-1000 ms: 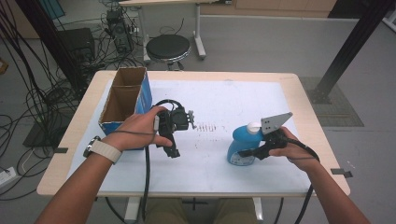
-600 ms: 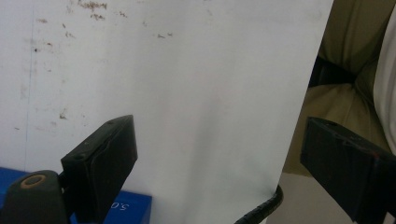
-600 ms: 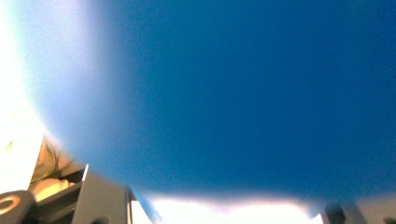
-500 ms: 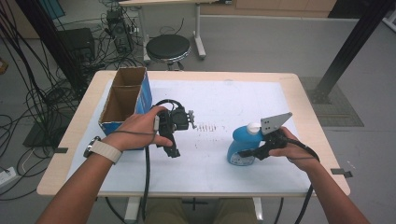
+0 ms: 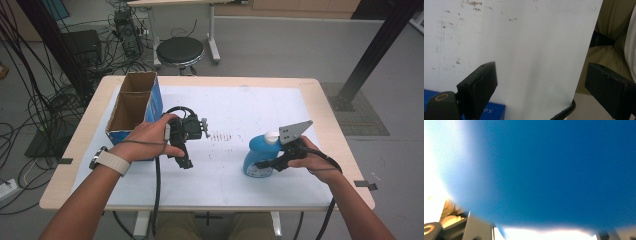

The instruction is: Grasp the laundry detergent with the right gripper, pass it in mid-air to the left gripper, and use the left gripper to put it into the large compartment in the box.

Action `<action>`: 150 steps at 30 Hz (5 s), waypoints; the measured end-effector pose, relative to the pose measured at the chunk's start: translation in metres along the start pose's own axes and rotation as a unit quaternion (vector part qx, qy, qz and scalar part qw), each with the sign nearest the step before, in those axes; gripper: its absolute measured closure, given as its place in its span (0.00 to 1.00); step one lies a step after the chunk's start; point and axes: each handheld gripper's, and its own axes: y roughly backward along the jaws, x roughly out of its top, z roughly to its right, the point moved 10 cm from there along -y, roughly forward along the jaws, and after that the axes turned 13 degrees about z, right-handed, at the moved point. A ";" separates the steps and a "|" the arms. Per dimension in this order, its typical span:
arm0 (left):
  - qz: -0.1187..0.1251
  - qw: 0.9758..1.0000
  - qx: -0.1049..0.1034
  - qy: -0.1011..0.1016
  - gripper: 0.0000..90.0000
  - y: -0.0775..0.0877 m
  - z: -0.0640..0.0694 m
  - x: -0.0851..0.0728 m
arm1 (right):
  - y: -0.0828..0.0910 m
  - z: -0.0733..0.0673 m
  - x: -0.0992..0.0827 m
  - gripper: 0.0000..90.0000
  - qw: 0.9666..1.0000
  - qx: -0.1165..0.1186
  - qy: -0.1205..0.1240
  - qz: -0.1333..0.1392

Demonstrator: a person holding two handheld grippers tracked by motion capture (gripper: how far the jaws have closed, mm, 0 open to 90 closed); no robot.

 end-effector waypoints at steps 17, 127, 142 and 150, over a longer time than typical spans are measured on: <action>0.001 1.000 0.001 0.001 0.13 0.001 0.000 -0.001 | 0.000 0.000 0.000 0.45 1.000 0.003 -0.004 0.003; -0.026 0.998 -0.003 -0.062 0.11 0.119 0.017 0.075 | -0.083 -0.047 0.127 0.48 0.997 0.037 0.038 -0.056; -0.017 0.998 -0.010 -0.062 0.10 0.114 0.014 0.087 | -0.094 -0.046 0.129 0.48 0.997 0.044 0.038 -0.056; -0.019 0.998 -0.015 -0.064 0.10 0.111 0.014 0.091 | -0.098 -0.045 0.131 0.48 0.997 0.043 0.036 -0.051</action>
